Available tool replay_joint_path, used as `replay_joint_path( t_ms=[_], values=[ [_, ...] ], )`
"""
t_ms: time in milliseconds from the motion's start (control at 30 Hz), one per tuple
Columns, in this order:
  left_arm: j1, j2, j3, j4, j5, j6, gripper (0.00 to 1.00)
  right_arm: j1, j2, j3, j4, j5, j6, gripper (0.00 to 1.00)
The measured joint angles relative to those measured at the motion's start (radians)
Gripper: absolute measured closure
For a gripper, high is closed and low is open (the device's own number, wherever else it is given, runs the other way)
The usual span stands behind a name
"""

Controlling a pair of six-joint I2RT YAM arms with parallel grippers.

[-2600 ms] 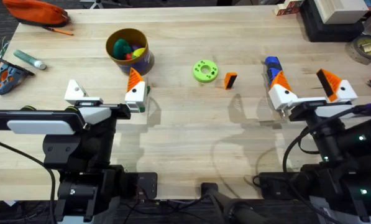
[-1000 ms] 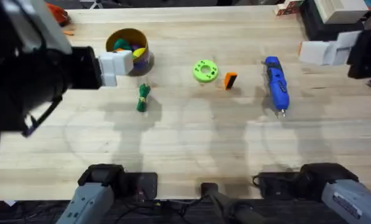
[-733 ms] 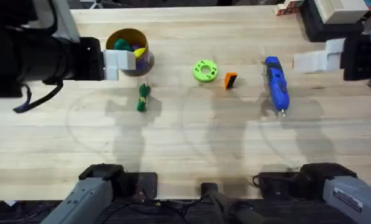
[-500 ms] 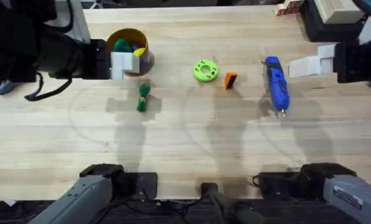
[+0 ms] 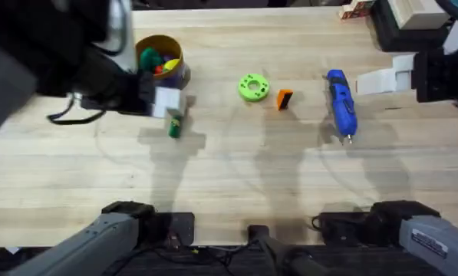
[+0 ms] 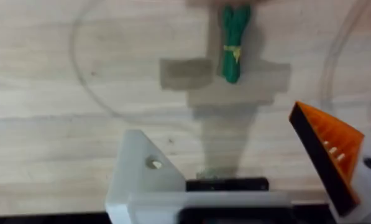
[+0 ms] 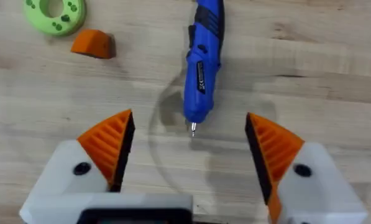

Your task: Pick up the gripper from the table and insert it into the empty holder that is missing its gripper. Then pick up a screw, insert it into the mounting hole, and use the screwdriver to tighten it. Finally, clean up the table by picking up the vegetable and placing it into the bucket.

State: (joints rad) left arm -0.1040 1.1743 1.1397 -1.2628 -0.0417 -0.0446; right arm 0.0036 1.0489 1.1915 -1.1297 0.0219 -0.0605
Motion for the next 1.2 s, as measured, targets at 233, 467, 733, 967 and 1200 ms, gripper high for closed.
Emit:
replay_joint_path(
  t_ms=[233, 467, 733, 967, 1200],
  values=[
    [-0.035, 0.165, 0.000, 0.001, 0.023, -0.066, 0.015, 0.000, 0.000, 0.000, 0.000, 0.000, 0.000, 0.007],
    [-0.036, 0.357, -0.002, 0.063, 0.034, -0.069, 0.015, 0.000, 0.000, 0.000, 0.000, 0.000, 0.000, 0.007],
    [-0.035, 0.405, -0.126, 0.256, 0.043, -0.081, 0.016, 0.000, 0.000, 0.000, 0.000, 0.000, 0.000, 0.007],
    [-0.035, 0.433, -0.156, 0.276, 0.046, -0.080, 0.044, 0.000, 0.000, 0.000, 0.000, 0.000, 0.000, 0.007],
    [-0.035, 0.439, -0.157, 0.295, 0.045, -0.075, 0.115, 0.000, 0.000, 0.000, 0.000, 0.000, 0.000, 0.010]
  ],
)
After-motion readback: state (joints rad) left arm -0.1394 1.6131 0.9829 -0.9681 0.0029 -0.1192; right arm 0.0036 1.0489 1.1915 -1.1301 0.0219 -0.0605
